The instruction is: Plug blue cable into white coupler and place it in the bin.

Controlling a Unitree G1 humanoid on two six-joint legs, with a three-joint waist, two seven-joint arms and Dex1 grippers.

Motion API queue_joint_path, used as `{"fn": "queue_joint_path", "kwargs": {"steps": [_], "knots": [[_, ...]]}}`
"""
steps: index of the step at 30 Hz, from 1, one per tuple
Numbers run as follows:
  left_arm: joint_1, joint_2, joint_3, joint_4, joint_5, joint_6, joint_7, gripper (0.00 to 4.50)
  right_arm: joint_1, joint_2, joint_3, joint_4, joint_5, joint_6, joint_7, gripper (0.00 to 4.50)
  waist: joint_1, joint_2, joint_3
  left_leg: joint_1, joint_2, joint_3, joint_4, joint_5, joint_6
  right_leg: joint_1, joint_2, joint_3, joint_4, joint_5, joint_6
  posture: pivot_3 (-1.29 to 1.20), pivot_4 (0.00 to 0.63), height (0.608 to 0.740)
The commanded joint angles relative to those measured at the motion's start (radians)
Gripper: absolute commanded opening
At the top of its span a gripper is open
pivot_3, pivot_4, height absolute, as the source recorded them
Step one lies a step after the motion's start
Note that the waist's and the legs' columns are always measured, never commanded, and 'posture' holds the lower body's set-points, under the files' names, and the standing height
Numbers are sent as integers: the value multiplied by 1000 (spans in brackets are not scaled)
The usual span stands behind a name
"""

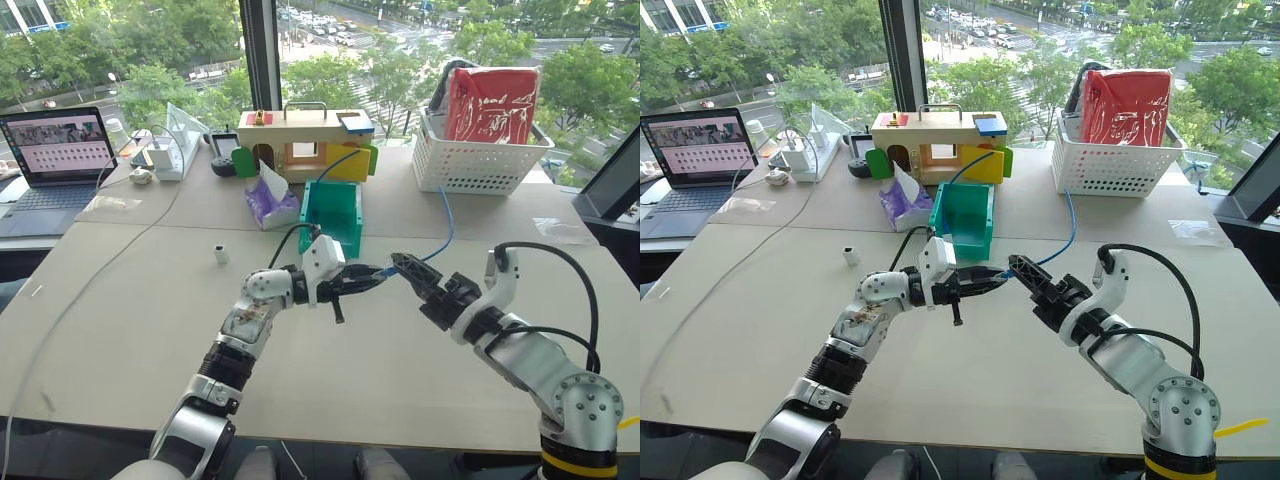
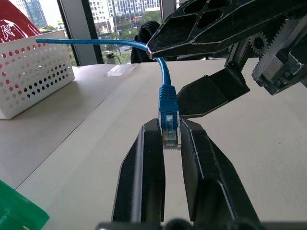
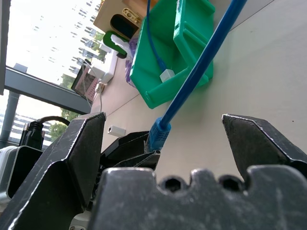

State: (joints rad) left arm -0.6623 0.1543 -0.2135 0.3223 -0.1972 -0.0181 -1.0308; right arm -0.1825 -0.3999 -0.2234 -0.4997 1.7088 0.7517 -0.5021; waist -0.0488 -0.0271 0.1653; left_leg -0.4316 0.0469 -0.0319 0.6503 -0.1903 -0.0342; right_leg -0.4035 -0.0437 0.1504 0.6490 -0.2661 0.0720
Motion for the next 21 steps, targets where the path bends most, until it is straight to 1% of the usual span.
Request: {"fn": "queue_joint_path", "kwargs": {"steps": [1,6,10,11,13,15,17,18,19,21], "knots": [[-8,-4,-8,-31,-3,-14,0,79,2,1,15,-27,-3,-35,14,4246,0,0,0,0,0,0,0,0,0,0,0,0,0,0,0,0,150,710],[-12,-6,-9,-23,-2,-18,0,79,5,1,27,-28,-17,-56,34,2615,1,0,0,0,0,0,0,0,0,0,0,0,0,0,0,0,150,710],[-11,-7,-7,-23,-6,-11,0,79,8,6,33,-32,-23,-68,40,1177,0,0,0,0,0,0,0,0,0,0,0,0,0,0,0,0,150,710],[-10,-8,-6,-23,-8,-8,1,79,9,7,35,-32,-23,-71,41,903,1,0,0,0,0,0,0,0,0,0,0,0,0,0,0,0,150,710],[-13,-13,2,-20,-16,4,8,79,10,8,41,-32,-27,-76,43,98,0,0,0,0,0,0,0,0,0,0,0,0,0,0,0,0,150,710],[-19,-19,9,-16,-26,14,10,79,9,9,48,-28,-33,-80,49,43,1,0,0,0,0,0,0,0,0,0,0,0,0,0,0,0,150,710],[-24,-23,22,-18,-53,42,-3,1087,5,8,54,-23,-40,-83,56,0,1,0,0,0,0,0,0,0,0,0,0,0,0,0,0,0,150,710],[-25,-21,26,-23,-66,55,-13,1295,3,7,55,-21,-43,-84,59,0,1,0,0,0,0,0,0,0,0,0,0,0,0,0,0,0,150,710],[-26,-17,29,-27,-74,64,-21,1629,1,6,54,-17,-47,-85,61,0,1,0,0,0,0,0,0,0,0,0,0,0,0,0,0,0,150,710],[-26,0,37,-38,-82,75,-30,2435,-5,0,50,-9,-55,-87,68,0,0,0,0,0,0,0,0,0,0,0,0,0,0,0,0,0,150,710]]}}
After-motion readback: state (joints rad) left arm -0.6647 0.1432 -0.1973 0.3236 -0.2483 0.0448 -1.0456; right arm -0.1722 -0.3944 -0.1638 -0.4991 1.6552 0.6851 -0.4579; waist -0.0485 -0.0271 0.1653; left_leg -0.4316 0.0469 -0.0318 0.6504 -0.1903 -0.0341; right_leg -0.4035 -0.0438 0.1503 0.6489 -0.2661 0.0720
